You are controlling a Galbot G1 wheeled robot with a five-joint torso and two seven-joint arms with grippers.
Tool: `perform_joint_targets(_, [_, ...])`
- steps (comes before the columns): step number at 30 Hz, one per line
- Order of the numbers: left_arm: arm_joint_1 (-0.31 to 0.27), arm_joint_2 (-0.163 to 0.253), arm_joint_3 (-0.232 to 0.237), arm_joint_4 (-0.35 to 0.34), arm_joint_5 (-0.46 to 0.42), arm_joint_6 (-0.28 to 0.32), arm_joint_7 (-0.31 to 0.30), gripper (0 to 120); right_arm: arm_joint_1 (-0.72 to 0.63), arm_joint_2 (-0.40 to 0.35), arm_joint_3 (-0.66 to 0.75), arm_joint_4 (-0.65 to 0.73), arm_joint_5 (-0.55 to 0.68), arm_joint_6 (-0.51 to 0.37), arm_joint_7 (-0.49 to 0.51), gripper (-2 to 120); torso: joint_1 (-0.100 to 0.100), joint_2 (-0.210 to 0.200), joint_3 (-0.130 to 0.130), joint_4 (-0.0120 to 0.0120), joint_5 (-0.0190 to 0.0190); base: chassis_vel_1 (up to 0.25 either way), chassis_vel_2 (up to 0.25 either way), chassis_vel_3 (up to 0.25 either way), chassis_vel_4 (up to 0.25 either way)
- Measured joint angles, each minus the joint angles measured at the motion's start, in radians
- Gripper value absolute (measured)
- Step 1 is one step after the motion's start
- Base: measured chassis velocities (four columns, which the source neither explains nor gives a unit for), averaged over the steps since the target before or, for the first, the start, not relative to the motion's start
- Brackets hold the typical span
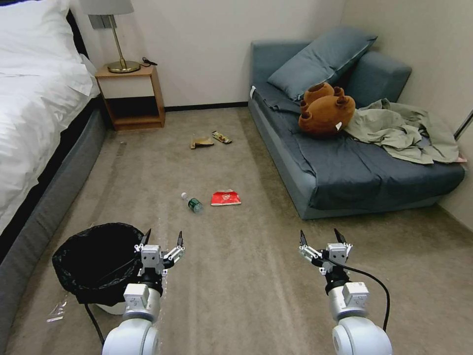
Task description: Pick up the trash bin, then pick up the garbage on the floor and place it into the trash bin.
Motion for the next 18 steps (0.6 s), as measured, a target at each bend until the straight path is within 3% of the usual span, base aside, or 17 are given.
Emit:
perform_joint_targets(8, [-0.001,0.001,-0.001,0.000,-0.002,0.000,0.001,91,0.000,0.000,0.000,0.000,0.000,0.000,0.000,100,0.000,0.000,0.000,0.0000,0.0000,0.000,0.000,0.000,0.000])
perform_joint_targets(11, [-0.006,0.014,-0.011,0.001,-0.022,0.000,0.002,100,0.002,-0.007,0.000,0.000,0.010,-0.002,0.000,100,0.000,0.000,0.000,0.0000,-0.0002,0.000,0.000,0.000,0.000])
perform_joint_targets(13, [-0.023,0.054,-0.046,0.006,-0.080,0.004,0.002,106,0.009,-0.042,-0.001,-0.001,0.064,-0.021,-0.003,100,0.000,0.000,0.000,0.0000,0.0000,0.000,0.000,0.000,0.000])
perform_joint_targets(14, [-0.023,0.054,-0.046,0.006,-0.080,0.004,0.002,106,0.009,-0.042,-0.001,-0.001,0.064,-0.021,-0.003,100,0.000,0.000,0.000,0.0000,0.0000,0.000,0.000,0.000,0.000])
perform_joint_targets(16, [-0.049,0.115,-0.099,0.014,-0.174,0.013,0.004,111,0.020,-0.097,-0.001,-0.005,0.136,-0.048,-0.007,100,0.000,0.000,0.000,0.0003,-0.0002,0.000,0.000,0.000,0.000])
perform_joint_targets(18, [-0.056,0.135,-0.111,0.016,-0.191,0.014,0.004,112,0.020,-0.108,-0.002,-0.005,0.148,-0.050,-0.007,100,0.000,0.000,0.000,-0.0002,0.0010,0.000,0.000,0.000,0.000])
